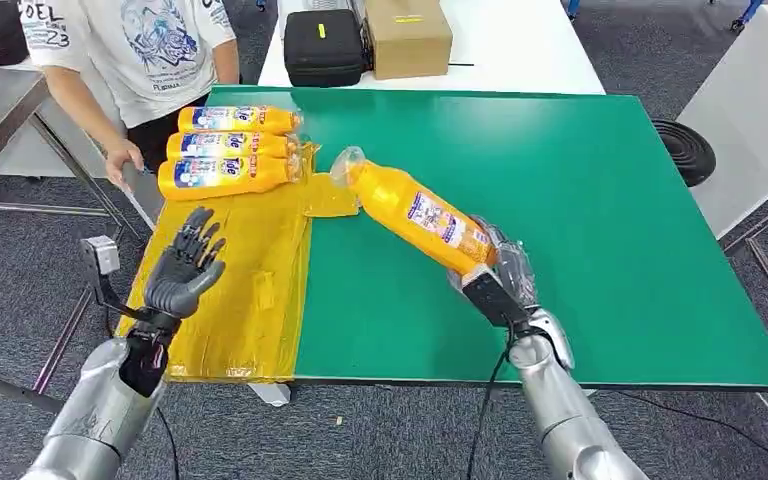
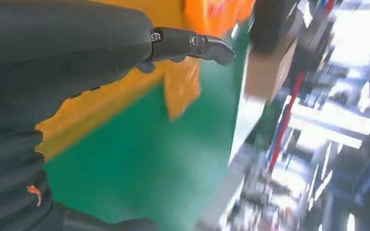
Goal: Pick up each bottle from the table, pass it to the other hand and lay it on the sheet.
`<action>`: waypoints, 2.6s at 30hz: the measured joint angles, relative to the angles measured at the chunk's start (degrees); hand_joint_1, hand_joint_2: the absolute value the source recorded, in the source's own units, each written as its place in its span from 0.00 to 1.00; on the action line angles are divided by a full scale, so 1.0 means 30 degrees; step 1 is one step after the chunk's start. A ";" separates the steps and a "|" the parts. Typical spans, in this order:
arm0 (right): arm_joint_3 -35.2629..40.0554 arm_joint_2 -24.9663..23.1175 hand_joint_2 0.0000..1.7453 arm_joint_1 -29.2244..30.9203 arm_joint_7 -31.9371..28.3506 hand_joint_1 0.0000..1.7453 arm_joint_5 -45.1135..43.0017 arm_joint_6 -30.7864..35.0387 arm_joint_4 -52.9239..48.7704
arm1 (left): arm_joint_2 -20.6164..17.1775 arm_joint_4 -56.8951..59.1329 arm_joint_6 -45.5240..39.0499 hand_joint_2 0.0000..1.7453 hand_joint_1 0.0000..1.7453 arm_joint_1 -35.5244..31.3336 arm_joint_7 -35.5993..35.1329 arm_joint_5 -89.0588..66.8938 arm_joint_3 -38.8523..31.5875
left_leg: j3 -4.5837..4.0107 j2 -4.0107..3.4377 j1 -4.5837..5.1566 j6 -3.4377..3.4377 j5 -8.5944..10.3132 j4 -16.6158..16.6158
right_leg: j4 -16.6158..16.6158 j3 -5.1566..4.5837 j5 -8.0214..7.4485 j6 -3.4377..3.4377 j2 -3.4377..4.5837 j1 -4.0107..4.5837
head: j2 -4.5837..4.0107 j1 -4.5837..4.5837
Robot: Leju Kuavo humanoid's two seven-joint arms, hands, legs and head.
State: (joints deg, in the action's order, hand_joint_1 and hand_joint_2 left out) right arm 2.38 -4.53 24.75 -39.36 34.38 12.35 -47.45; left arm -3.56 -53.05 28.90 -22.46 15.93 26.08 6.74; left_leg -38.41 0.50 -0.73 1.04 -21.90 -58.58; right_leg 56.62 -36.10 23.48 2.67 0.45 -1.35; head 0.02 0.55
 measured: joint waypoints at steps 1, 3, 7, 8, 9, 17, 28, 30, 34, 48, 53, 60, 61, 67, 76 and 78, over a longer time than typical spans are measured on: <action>0.0000 -0.0151 1.00 -0.0049 -0.0058 1.00 0.0000 0.0022 -0.0051 | 0.0086 0.0000 0.0398 1.00 0.00 0.0090 -0.0123 0.0209 0.0347 | -0.0001 0.0000 0.0000 0.0000 0.0000 0.0000 | 0.0000 0.0000 0.0000 0.0000 0.0001 0.0000 | 0.0000 0.0000; 0.0000 -0.0370 1.00 -0.0138 -0.0153 1.00 0.0014 0.0051 -0.0131 | 0.0240 0.0000 0.0530 1.00 0.00 0.0188 -0.0182 0.0341 0.0806 | -0.0002 0.0000 0.0001 0.0000 0.0000 0.0000 | 0.0000 0.0001 0.0000 0.0000 0.0001 0.0000 | 0.0000 -0.0007; 0.0000 -0.0626 1.00 -0.0213 -0.0175 1.00 -0.0190 0.0036 -0.0226 | 0.0378 0.0000 0.0851 1.00 0.00 0.0261 -0.0247 0.0648 0.1413 | -0.0002 0.0002 0.0001 0.0001 0.0001 0.0000 | -0.0001 0.0001 -0.0002 0.0002 -0.0002 -0.0001 | 0.0000 -0.0007; 0.0015 -0.0670 1.00 -0.0243 -0.0175 1.00 -0.0314 0.0000 -0.0277 | 0.0444 0.0007 0.1077 1.00 0.00 0.0260 -0.0313 0.0698 0.1624 | -0.0003 0.0003 0.0001 0.0001 0.0001 0.0000 | -0.0001 0.0001 -0.0002 0.0002 -0.0003 0.0000 | 0.0000 0.0000; 0.0073 -0.0765 1.00 -0.0275 -0.0175 1.00 -0.0408 -0.0081 -0.0320 | 0.0488 0.0037 0.1296 1.00 0.00 0.0254 -0.0342 0.0691 0.1850 | -0.0002 0.0003 0.0001 0.0001 0.0001 0.0000 | -0.0001 0.0000 -0.0002 0.0002 -0.0002 0.0000 | 0.0000 0.0000; 0.1626 -0.1945 1.00 -0.0532 -0.0189 1.00 -0.0663 -0.1094 -0.0240 | 0.1705 0.0481 0.0011 1.00 0.00 -0.0169 0.0577 -0.0694 0.4007 | -0.0011 0.0003 0.0000 0.0000 -0.0001 0.0000 | -0.0001 -0.0008 -0.0002 0.0001 0.0001 0.0000 | 0.0000 -0.0007; 0.4190 -0.3307 1.00 -0.0567 -0.0189 1.00 -0.1319 -0.2266 0.1443 | 0.2746 0.0678 -0.1641 1.00 0.00 -0.0859 0.1356 -0.1385 0.4807 | -0.0015 0.0004 -0.0003 0.0000 0.0000 0.0001 | -0.0001 -0.0012 -0.0001 0.0001 -0.0003 0.0001 | 0.0000 -0.0007; 0.4378 -0.3387 1.00 -0.0553 -0.0189 1.00 -0.1405 -0.2331 0.1675 | 0.2768 0.0678 -0.1648 1.00 0.00 -0.0858 0.1420 -0.1291 0.4858 | -0.0016 0.0002 -0.0001 0.0000 -0.0001 0.0001 | -0.0001 -0.0012 -0.0001 0.0001 0.0000 -0.0001 | 0.0000 -0.0001; 0.4881 -0.3416 1.00 -0.0443 -0.0189 1.00 -0.1777 -0.2295 0.2148 | 0.2812 0.0590 -0.1503 1.00 0.00 -0.0849 0.1567 -0.1000 0.4902 | -0.0018 0.0004 -0.0001 0.0001 -0.0001 0.0001 | -0.0001 -0.0011 -0.0001 0.0001 -0.0003 0.0000 | 0.0000 -0.0007; 0.5202 -0.2819 1.00 -0.0348 -0.0204 1.00 -0.3687 -0.2091 0.2499 | 0.2178 -0.0255 0.0822 1.00 0.00 -0.0139 0.2208 -0.0905 0.4822 | -0.0022 0.0004 -0.0001 0.0000 -0.0001 0.0001 | -0.0001 -0.0010 -0.0001 0.0000 -0.0002 0.0000 | 0.0000 -0.0007; 0.5238 -0.2753 1.00 -0.0300 -0.0211 1.00 -0.3592 -0.2222 0.2521 | 0.2127 -0.0502 0.1375 1.00 0.10 -0.0049 0.2222 -0.0832 0.4822 | -0.0020 0.0004 -0.0002 0.0001 -0.0001 0.0001 | -0.0001 -0.0011 -0.0001 0.0001 -0.0003 0.0001 | 0.0000 0.0000; 0.5559 -0.2768 1.00 -0.0251 -0.0226 1.00 -0.3606 -0.2309 0.2558 | 0.2149 -0.1580 0.1703 1.00 0.00 0.0239 0.2150 -0.0839 0.4829 | -0.0019 0.0003 -0.0003 0.0000 -0.0001 0.0001 | -0.0001 -0.0015 0.0000 0.0000 -0.0003 0.0001 | 0.0000 0.0000; 0.5595 -0.2775 1.00 -0.0239 -0.0226 1.00 -0.3606 -0.2353 0.2558 | 0.2163 -0.1779 0.1725 1.00 0.00 0.0283 0.2084 -0.0839 0.4836 | -0.0020 0.0003 -0.0003 0.0000 -0.0001 0.0001 | -0.0001 -0.0014 0.0000 0.0000 -0.0003 0.0001 | 0.0000 0.0000; 0.5712 -0.2855 1.00 -0.0217 -0.0233 1.00 -0.3563 -0.2441 0.2630 | 0.2491 -0.2455 0.1652 1.00 0.00 0.0284 0.1406 -0.0547 0.4880 | -0.0018 0.0004 -0.0001 0.0001 0.0000 0.0001 | -0.0002 -0.0014 -0.0002 0.0001 -0.0003 -0.0001 | 0.0000 0.0000; 0.6011 -0.2892 1.00 -0.0194 -0.0233 1.00 -0.3402 -0.2557 0.2915 | 0.3030 -0.2360 0.0799 1.00 0.00 -0.0530 0.0918 -0.0519 0.4997 | -0.0016 0.0003 -0.0002 0.0001 0.0000 0.0001 | -0.0002 -0.0015 -0.0003 0.0002 -0.0002 0.0000 | 0.0000 0.0000; 0.6011 -0.2906 1.00 -0.0163 -0.0233 1.00 -0.3432 -0.2557 0.2958 | 0.3111 -0.2258 0.0471 1.00 0.00 -0.0696 0.0882 -0.0672 0.5070 | -0.0016 0.0001 -0.0001 0.0001 0.0000 0.0001 | -0.0002 -0.0016 -0.0003 0.0002 0.0002 0.0000 | 0.0000 0.0007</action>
State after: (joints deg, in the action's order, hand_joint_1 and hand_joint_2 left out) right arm 20.41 -13.25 24.26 -40.06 24.09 4.68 -38.58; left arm 5.77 -59.82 30.31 -24.55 18.58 24.06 21.94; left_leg -38.46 0.50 -0.73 1.04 -21.90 -58.58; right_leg 56.62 -36.14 23.47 2.67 0.46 -1.35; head 0.02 0.57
